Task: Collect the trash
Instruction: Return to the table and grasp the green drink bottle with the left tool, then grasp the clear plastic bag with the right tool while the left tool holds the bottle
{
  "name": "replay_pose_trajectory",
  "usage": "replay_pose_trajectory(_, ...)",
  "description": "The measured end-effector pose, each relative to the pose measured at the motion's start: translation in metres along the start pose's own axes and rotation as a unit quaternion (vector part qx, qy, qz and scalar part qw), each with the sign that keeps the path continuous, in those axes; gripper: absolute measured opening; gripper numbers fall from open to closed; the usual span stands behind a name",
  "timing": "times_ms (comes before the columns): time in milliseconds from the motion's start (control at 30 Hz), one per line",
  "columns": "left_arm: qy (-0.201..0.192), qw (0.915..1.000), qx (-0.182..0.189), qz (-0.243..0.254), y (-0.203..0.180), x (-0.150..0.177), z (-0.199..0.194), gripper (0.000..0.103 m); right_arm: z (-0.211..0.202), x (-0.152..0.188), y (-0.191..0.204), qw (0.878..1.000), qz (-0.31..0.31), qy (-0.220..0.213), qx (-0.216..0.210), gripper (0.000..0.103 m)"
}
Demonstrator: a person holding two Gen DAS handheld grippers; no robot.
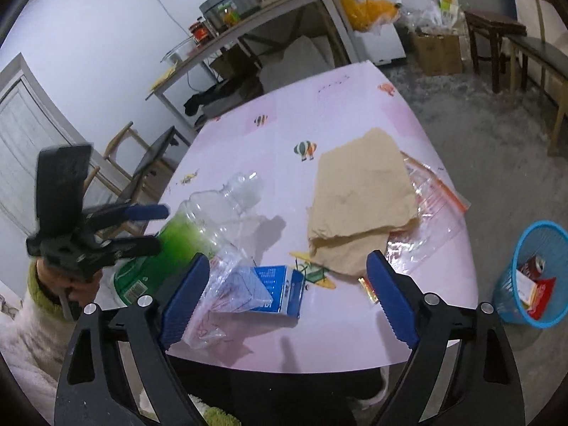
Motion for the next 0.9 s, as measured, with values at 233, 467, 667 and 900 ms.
replay_pose_trajectory(233,0.068,0.9964,0.019,-0.047,0.025,-0.012,0.033,0.081,-0.002,0.0,-0.003,1.0,0.002,0.002,-0.006,0.084)
replay_pose_trajectory(467,0.11,0.9921,0.037,-0.049,0.022,-0.011,0.046,0.076,0.001,-0.001,-0.008,1.0,0.01,0.002,-0.01,0.083)
replay_pose_trajectory(667,0.127,0.9909,0.026,-0.037,0.017,-0.007,0.05,0.069,0.001,-0.002,-0.013,1.0,0.022,0.003,-0.014,0.08)
replay_pose_trajectory(900,0.101,0.9939,0.017,-0.04,0.017,-0.004,0.04,0.069,0.005,-0.001,-0.014,0.999,0.036,0.014,-0.033,0.074)
Point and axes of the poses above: each gripper's, at about its wrist camera, not at the fingertips, and z roughly the way its jaws point, y to its left, x to its underside, the point moved 7 cm from there along z, roughly the way its jaws point, and after that the axes turned 8 degrees about z, right-handed, at the moved point
